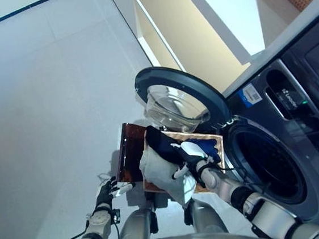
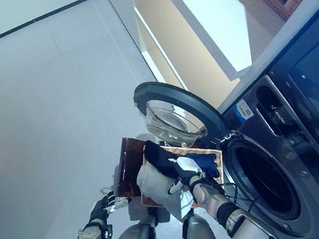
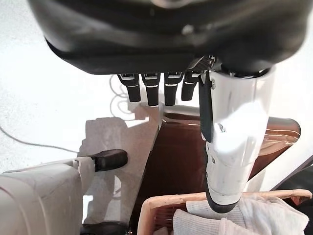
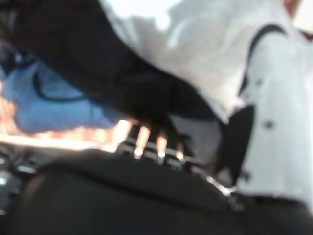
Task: Pick up the clothes and place them into the washing machine
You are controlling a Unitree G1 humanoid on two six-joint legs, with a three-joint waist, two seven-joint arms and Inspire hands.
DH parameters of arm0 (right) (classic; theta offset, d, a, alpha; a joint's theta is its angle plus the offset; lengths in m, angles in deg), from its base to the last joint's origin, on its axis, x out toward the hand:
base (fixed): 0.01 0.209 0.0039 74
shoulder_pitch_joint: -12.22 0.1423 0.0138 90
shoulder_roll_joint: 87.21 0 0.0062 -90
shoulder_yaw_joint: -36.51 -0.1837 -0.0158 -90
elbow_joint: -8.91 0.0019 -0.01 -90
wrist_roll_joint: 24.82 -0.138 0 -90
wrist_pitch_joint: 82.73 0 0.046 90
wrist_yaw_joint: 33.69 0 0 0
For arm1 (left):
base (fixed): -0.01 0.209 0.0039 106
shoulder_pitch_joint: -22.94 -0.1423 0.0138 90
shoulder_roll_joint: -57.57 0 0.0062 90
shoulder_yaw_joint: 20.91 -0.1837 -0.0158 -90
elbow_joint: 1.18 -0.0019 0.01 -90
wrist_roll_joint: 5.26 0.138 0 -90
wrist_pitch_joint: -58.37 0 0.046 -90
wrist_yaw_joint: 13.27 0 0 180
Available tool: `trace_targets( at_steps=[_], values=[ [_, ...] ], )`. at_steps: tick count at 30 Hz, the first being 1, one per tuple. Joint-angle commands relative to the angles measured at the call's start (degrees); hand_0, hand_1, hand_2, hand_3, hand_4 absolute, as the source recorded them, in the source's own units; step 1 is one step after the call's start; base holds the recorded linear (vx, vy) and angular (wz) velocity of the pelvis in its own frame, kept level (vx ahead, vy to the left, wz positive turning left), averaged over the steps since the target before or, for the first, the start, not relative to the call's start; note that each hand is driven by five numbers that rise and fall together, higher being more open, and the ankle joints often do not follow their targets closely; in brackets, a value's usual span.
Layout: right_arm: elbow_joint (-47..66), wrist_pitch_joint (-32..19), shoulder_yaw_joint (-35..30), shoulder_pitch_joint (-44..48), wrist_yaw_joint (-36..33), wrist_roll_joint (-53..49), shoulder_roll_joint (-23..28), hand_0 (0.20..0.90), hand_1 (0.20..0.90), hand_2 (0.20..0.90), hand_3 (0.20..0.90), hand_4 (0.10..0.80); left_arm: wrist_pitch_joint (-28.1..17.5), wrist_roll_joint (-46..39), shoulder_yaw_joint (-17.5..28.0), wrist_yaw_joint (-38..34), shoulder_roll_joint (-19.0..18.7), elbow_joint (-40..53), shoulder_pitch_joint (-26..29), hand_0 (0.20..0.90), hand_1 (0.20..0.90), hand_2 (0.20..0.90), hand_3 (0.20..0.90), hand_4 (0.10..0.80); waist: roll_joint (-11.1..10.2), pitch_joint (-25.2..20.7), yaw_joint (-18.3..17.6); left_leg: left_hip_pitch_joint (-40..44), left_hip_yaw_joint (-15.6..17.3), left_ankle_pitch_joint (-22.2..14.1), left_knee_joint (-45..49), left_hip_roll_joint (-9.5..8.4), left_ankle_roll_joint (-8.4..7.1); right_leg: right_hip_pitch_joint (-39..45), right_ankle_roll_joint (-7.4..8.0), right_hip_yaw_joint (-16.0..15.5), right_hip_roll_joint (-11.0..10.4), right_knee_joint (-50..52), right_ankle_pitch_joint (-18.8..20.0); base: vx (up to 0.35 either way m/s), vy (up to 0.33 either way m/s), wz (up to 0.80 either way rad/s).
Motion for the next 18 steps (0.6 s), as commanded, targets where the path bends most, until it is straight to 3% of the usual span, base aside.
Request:
trace_targets(
  at_steps=[1, 18],
  values=[
    [2.10, -1.08, 1.43, 1.90, -1.67, -0.38, -2.14, 0.900, 0.900, 0.900, 0.900, 0.800, -2.09, -0.58, -0.45, -1.21, 0.40, -0.52, 0.35, 0.900, 0.900, 0.900, 0.900, 0.800, -1.06, -0.98, -0.05, -3.45, 0.20, -1.65, 3.24, -2.09, -3.96, -1.01, 1.32, 1.28, -2.88, -5.47, 11.42, 0.000, 0.000, 0.00],
    [0.05, -0.95, 3.92, 4.60, -1.15, -1.68, -4.59, 0.900, 0.900, 0.900, 0.900, 0.800, -2.14, -2.50, -1.90, -1.31, 0.43, -0.31, 1.86, 0.900, 0.900, 0.900, 0.900, 0.800, -0.84, 2.33, 0.87, -8.51, 0.13, -0.45, 4.29, -2.44, -4.07, -5.42, 1.17, 0.75, -3.24, -4.81, 12.58, -0.021, 0.013, 0.01]
  ],
)
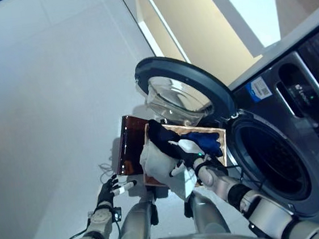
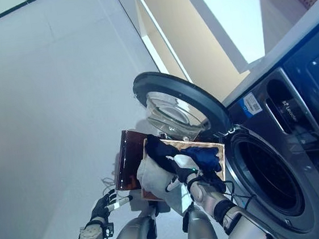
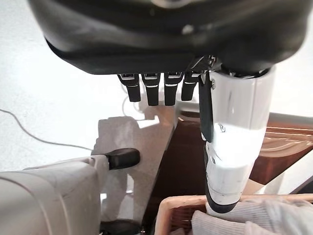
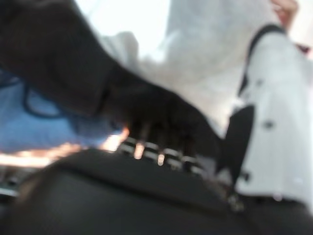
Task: Pick up the clothes and place them into the washing machine
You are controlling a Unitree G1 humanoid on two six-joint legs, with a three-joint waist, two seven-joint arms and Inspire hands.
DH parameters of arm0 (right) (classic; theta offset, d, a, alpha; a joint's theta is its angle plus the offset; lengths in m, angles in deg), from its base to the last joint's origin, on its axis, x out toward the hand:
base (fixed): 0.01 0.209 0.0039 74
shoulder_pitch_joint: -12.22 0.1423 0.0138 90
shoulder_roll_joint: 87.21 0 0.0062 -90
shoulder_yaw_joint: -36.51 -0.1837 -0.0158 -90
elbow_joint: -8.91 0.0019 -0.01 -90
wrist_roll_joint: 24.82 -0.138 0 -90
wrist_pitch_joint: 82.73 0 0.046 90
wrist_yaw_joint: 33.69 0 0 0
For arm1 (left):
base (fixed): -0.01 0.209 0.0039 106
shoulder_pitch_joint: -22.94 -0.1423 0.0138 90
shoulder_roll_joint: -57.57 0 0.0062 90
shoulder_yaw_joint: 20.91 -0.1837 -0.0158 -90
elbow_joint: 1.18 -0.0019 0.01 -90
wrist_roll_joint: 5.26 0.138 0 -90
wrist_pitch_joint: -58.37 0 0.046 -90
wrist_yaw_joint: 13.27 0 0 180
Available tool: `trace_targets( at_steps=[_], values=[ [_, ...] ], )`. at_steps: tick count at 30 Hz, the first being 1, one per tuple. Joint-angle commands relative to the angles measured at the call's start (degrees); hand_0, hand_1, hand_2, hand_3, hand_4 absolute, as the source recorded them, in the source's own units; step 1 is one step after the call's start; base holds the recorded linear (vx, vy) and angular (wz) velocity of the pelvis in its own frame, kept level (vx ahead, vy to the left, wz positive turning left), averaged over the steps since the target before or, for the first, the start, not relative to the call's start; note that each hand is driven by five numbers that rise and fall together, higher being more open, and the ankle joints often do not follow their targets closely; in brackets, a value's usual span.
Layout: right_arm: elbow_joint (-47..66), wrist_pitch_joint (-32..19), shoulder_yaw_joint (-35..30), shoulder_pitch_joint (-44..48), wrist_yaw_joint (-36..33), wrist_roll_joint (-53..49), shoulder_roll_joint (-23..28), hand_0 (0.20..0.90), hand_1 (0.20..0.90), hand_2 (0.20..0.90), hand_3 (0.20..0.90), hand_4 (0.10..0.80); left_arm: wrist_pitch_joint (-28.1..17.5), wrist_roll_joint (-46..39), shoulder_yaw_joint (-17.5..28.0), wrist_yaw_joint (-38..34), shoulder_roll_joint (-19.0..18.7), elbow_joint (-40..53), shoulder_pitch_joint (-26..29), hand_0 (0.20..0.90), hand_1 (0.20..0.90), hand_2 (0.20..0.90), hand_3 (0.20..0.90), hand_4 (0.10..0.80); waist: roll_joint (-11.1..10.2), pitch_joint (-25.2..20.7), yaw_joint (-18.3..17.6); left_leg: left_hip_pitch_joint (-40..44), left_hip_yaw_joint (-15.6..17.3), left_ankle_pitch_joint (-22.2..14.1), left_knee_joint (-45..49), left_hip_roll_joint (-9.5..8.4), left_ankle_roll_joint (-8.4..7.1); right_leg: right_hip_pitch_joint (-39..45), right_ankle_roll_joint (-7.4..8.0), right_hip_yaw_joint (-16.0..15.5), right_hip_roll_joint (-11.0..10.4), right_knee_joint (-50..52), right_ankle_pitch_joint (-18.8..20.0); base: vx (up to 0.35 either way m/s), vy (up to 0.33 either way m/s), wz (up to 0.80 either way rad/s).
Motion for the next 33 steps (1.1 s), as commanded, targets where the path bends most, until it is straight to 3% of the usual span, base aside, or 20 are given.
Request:
trace_targets(
  at_steps=[1, 33],
  values=[
    [1.07, -0.96, 2.54, 1.94, -0.71, -1.79, -3.15, 0.900, 0.900, 0.900, 0.900, 0.800, -2.01, -2.11, -0.66, -1.06, 0.01, -0.11, 1.07, 0.900, 0.900, 0.900, 0.900, 0.800, -1.35, -0.78, 0.79, -5.65, 0.24, -0.27, 3.22, -2.32, -4.10, -3.21, 1.31, 1.09, -3.13, -4.95, 12.56, -0.030, 0.008, 0.05],
    [3.78, -1.58, 2.81, 1.45, -0.24, -1.70, -3.92, 0.900, 0.900, 0.900, 0.900, 0.800, -1.60, -1.02, -0.72, -1.33, 0.77, -0.83, 0.56, 0.900, 0.900, 0.900, 0.900, 0.800, -1.74, -1.95, 0.35, -6.20, 0.79, -0.40, 2.74, -2.51, -3.90, -3.70, 1.59, 1.60, -3.09, -6.01, 13.11, 0.002, 0.004, -0.02]
  ],
)
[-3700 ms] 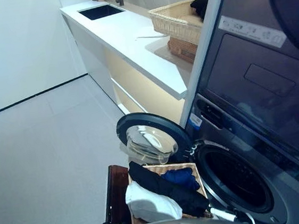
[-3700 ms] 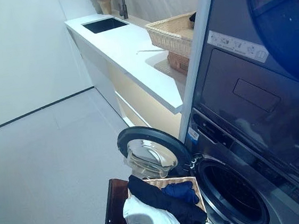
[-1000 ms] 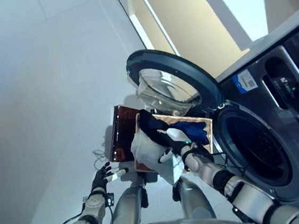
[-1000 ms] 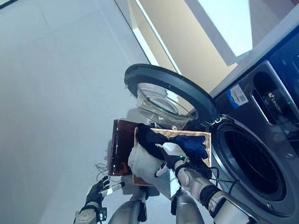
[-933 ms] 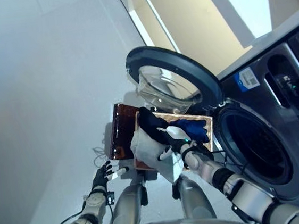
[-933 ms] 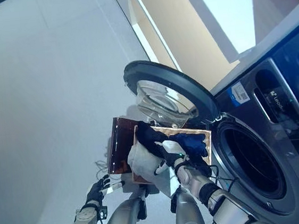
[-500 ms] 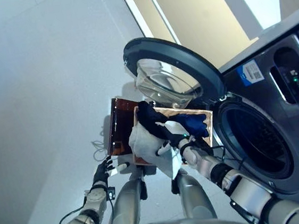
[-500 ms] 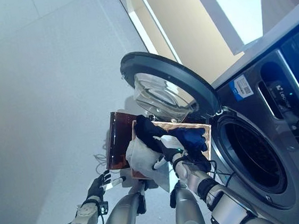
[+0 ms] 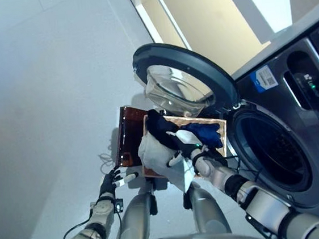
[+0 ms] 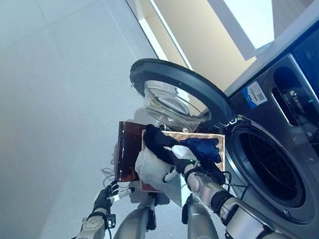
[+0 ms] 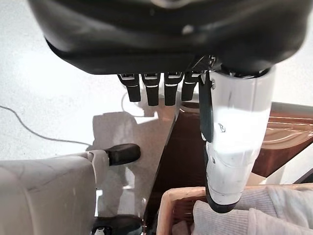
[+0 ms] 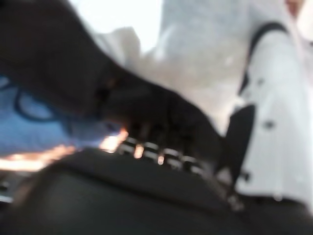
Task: Pick up the clothes and place them into the washing machine
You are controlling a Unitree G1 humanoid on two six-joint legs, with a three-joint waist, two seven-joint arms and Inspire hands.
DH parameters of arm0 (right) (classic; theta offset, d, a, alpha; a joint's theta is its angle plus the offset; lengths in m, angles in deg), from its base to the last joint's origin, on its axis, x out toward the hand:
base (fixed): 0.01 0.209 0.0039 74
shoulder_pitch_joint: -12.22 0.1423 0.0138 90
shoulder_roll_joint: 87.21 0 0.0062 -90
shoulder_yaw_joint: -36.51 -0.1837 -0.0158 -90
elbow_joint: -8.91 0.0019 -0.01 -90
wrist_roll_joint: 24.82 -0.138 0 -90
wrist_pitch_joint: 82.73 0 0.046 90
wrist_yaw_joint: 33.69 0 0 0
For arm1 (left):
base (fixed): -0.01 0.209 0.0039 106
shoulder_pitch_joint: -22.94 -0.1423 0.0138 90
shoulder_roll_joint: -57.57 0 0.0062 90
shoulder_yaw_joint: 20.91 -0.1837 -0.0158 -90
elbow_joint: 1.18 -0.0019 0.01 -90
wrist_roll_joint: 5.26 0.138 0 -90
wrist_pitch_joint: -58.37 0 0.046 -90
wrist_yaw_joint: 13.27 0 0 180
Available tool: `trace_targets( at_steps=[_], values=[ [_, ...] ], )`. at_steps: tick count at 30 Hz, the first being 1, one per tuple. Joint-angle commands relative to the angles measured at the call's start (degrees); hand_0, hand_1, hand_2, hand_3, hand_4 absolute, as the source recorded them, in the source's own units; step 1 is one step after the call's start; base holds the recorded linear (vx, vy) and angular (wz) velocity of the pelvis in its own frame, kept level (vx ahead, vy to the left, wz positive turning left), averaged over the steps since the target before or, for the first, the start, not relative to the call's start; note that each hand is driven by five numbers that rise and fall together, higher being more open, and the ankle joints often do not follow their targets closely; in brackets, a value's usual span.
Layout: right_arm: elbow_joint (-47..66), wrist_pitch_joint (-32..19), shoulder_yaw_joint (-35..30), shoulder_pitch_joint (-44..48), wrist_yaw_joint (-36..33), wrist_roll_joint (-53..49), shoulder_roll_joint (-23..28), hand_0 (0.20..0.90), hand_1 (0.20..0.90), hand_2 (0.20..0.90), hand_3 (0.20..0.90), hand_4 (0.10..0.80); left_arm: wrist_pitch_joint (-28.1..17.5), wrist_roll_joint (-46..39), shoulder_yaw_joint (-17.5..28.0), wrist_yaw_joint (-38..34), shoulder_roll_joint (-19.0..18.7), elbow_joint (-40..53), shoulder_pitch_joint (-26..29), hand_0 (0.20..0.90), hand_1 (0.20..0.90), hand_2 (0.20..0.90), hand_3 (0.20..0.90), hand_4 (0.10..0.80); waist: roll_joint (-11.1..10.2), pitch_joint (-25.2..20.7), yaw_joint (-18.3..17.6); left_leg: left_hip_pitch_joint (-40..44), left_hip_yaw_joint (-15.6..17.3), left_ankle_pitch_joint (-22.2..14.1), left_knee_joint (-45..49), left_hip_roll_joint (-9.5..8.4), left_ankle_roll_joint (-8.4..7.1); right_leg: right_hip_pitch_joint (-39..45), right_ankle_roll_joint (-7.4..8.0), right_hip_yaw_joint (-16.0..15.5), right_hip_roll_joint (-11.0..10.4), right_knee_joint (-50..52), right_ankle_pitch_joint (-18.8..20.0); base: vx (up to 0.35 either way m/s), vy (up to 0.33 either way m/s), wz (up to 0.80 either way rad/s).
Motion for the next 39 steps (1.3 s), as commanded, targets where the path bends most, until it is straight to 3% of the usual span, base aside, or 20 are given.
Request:
trace_targets(
  at_steps=[1, 11, 23, 39],
  values=[
    [4.18, -2.55, 2.24, -1.78, 0.37, 0.10, -3.77, 0.900, 0.900, 0.900, 0.900, 0.800, -1.59, 0.07, 0.49, -1.22, 0.60, -2.01, -1.65, 0.900, 0.900, 0.900, 0.900, 0.800, -1.92, -3.09, 0.20, -3.39, 0.70, -0.80, 1.27, -2.61, -3.40, -1.50, 2.17, 1.45, -3.15, -5.77, 11.46, 0.001, 0.000, -0.07],
    [4.06, -1.24, 0.70, -5.66, -2.51, 1.19, -4.40, 0.900, 0.900, 0.900, 0.900, 0.800, -1.60, -0.08, 1.87, -2.53, 0.58, -3.08, -2.18, 0.900, 0.900, 0.900, 0.900, 0.800, -2.89, -3.84, -0.89, -0.79, 0.95, -0.70, -0.06, -2.15, -3.70, 0.75, 2.23, 1.81, -2.60, -6.56, 11.33, 0.003, -0.004, -0.02],
    [0.83, -0.34, -2.56, -6.94, -6.73, 0.25, -4.38, 0.900, 0.900, 0.900, 0.900, 0.800, -2.23, -0.14, 1.27, -3.75, 1.15, -2.90, -2.40, 0.900, 0.900, 0.900, 0.900, 0.800, -2.26, -3.83, -1.14, -1.62, 1.17, -0.45, 0.72, -2.34, -3.71, -0.01, 1.95, 1.76, -2.54, -5.86, 11.47, -0.048, 0.002, 0.00],
    [7.60, -1.19, -7.61, -6.76, -14.08, -2.17, -1.97, 0.900, 0.900, 0.900, 0.900, 0.800, -4.26, -0.65, 0.37, -6.98, 1.31, -1.81, -3.15, 0.900, 0.900, 0.900, 0.900, 0.800, -2.09, -3.83, -1.30, -2.38, 1.88, -0.07, 0.45, -2.19, -3.64, -0.76, 2.13, 1.79, -2.70, -6.51, 12.17, 0.006, 0.004, -0.02]
  ],
)
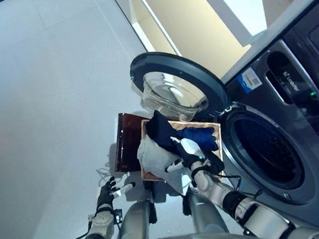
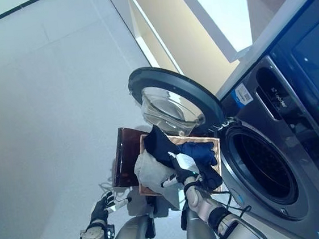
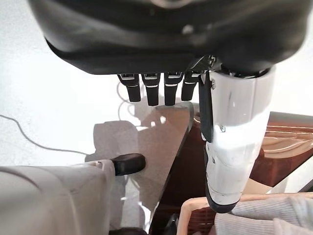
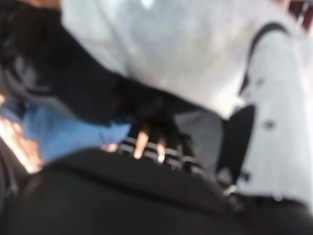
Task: Pick up the clothes and place them into the washing machine
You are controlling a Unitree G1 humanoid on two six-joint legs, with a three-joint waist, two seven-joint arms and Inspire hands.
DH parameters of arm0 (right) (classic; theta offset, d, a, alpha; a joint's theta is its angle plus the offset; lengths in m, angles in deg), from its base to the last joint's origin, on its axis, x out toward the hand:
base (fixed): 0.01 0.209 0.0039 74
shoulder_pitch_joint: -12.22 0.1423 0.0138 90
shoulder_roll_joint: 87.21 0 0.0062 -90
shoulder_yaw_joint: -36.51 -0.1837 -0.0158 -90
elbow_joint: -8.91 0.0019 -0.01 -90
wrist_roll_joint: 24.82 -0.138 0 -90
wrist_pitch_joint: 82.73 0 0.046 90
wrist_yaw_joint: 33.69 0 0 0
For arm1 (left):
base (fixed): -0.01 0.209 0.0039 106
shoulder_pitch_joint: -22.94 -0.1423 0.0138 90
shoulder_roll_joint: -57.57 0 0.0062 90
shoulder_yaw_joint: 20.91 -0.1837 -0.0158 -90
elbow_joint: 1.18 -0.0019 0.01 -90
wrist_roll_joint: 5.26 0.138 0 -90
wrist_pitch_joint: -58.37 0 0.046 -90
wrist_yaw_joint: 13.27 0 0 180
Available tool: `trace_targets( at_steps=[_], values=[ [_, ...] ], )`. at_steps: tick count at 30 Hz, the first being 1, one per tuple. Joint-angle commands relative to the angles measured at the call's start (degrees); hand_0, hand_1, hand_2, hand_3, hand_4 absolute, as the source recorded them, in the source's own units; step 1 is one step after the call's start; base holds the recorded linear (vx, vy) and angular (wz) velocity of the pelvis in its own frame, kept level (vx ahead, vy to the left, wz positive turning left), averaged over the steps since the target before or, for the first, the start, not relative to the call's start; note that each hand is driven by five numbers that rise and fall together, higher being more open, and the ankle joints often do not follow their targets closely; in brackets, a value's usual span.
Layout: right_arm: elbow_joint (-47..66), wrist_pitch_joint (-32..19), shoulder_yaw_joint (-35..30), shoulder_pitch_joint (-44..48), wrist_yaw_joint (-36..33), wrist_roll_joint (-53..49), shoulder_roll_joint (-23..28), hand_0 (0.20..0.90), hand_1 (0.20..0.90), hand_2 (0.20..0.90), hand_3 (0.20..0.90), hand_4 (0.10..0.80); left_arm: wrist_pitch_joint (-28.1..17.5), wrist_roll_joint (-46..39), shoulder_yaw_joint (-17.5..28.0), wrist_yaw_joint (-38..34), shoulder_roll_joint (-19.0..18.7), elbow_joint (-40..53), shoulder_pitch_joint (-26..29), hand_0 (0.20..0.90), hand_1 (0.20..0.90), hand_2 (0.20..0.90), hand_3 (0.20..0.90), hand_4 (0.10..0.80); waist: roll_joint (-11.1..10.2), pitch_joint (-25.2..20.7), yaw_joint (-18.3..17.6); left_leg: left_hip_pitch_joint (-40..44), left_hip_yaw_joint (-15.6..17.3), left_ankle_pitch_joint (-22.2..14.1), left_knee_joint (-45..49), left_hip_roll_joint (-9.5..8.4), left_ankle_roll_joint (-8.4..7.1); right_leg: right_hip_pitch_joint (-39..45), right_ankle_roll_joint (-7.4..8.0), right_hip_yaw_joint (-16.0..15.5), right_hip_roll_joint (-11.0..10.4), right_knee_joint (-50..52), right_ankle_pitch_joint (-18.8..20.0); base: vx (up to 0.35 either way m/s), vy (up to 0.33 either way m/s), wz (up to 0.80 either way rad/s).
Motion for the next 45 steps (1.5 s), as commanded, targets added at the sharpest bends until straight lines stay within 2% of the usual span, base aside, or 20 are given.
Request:
trace_targets(
  at_steps=[1, 24, 34, 45],
  values=[
    [5.04, -1.45, -0.27, 1.28, -4.99, -0.69, 1.53, 0.900, 0.900, 0.900, 0.900, 0.800, -2.81, -0.60, 0.37, -2.20, 0.76, -1.16, 0.66, 0.900, 0.900, 0.900, 0.900, 0.800, -0.82, 0.25, -0.60, -2.32, 0.41, -1.38, 1.95, -2.12, -4.02, 1.05, 1.68, 0.22, -2.72, -7.19, 10.97, 0.044, -0.006, -0.02],
    [3.53, -0.90, -1.42, 3.60, -7.47, -2.45, 0.98, 0.900, 0.900, 0.900, 0.900, 0.800, -2.92, -0.66, -0.14, -3.67, 1.52, -0.97, 0.91, 0.900, 0.900, 0.900, 0.900, 0.800, -0.39, -0.11, -0.27, -3.76, 0.09, -1.32, 1.80, -2.28, -4.27, 0.16, 1.42, -0.26, -2.46, -7.70, 10.85, 0.017, -0.003, 0.01],
    [-7.71, 4.96, -2.76, 10.13, -11.71, 4.11, 2.90, 0.900, 0.900, 0.900, 0.900, 0.800, -2.68, 0.86, -0.36, -3.92, 1.28, -0.69, 1.62, 0.900, 0.900, 0.900, 0.900, 0.800, 0.06, 0.53, 0.52, -5.56, -0.15, -0.64, 1.64, -2.31, -4.40, -1.63, 1.34, -0.46, -2.33, -7.87, 11.56, -0.004, -0.001, 0.00],
    [-13.12, 6.97, -3.75, 12.62, -12.24, 6.57, 6.72, 0.900, 0.900, 0.900, 0.900, 0.800, -2.35, 1.83, 0.35, -2.75, 0.84, -0.64, 1.72, 0.900, 0.900, 0.900, 0.900, 0.800, -0.17, 0.83, 0.51, -6.59, -0.14, -0.63, 1.96, -2.24, -4.31, -3.00, 1.08, 0.32, -2.09, -7.55, 11.87, -0.003, -0.003, -0.01]
  ],
)
